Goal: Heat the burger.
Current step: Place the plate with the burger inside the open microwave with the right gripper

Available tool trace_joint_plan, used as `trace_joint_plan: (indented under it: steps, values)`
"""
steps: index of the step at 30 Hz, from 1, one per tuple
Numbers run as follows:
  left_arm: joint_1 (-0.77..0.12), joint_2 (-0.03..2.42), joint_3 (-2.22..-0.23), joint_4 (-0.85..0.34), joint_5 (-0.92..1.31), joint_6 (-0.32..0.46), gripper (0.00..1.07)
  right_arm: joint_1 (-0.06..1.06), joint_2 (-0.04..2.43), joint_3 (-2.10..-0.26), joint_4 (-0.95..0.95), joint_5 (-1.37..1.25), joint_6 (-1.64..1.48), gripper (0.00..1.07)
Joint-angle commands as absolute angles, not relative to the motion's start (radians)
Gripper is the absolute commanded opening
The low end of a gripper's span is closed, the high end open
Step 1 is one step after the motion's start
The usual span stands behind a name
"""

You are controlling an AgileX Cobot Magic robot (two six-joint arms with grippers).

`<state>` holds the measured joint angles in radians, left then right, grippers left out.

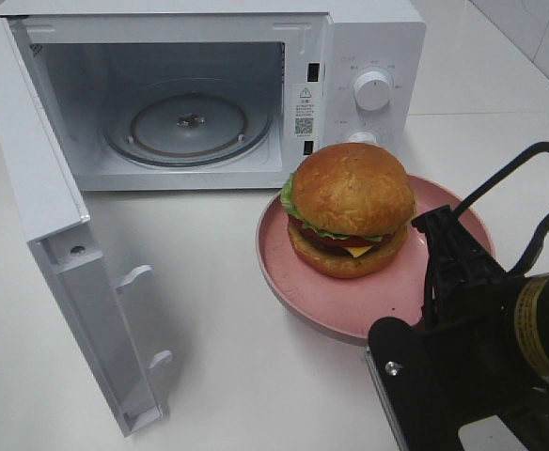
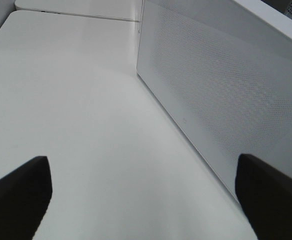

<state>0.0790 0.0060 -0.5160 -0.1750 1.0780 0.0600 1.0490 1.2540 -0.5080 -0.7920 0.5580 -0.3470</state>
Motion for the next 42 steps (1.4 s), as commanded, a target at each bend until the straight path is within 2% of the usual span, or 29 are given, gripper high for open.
trace_joint_plan:
  steps: [1, 8, 10, 13, 15, 28, 42]
  values:
    - [0.074, 0.008, -0.516, -0.180, 1.070, 0.058, 0.91, 0.992, 1.247, -0.513, -0.833, 0.467, -0.466, 0.00]
    - [0.074, 0.008, -0.516, -0.180, 1.070, 0.058, 0.91, 0.917, 1.247, -0.515, -0.789, 0.393, -0.618, 0.00]
    - [0.074, 0.008, -0.516, -0.180, 1.070, 0.058, 0.91, 0.869, 1.247, -0.533, -0.650, 0.357, -0.789, 0.00]
    - [0.074, 0.008, -0.516, -0.180, 1.070, 0.058, 0.91, 0.860, 1.247, -0.540, -0.621, 0.352, -0.829, 0.00]
    - [0.074, 0.008, -0.516, -0.180, 1.070, 0.058, 0.91, 0.817, 1.247, -0.578, -0.493, 0.345, -1.015, 0.00]
    - [0.074, 0.008, -0.516, -0.180, 1.070, 0.058, 0.91, 0.685, 1.251, -0.630, -0.102, 0.354, -1.482, 0.00]
    - [0.074, 0.008, -0.516, -0.180, 1.070, 0.058, 0.91, 0.677, 1.304, -0.630, -0.109, 0.352, -1.499, 0.00]
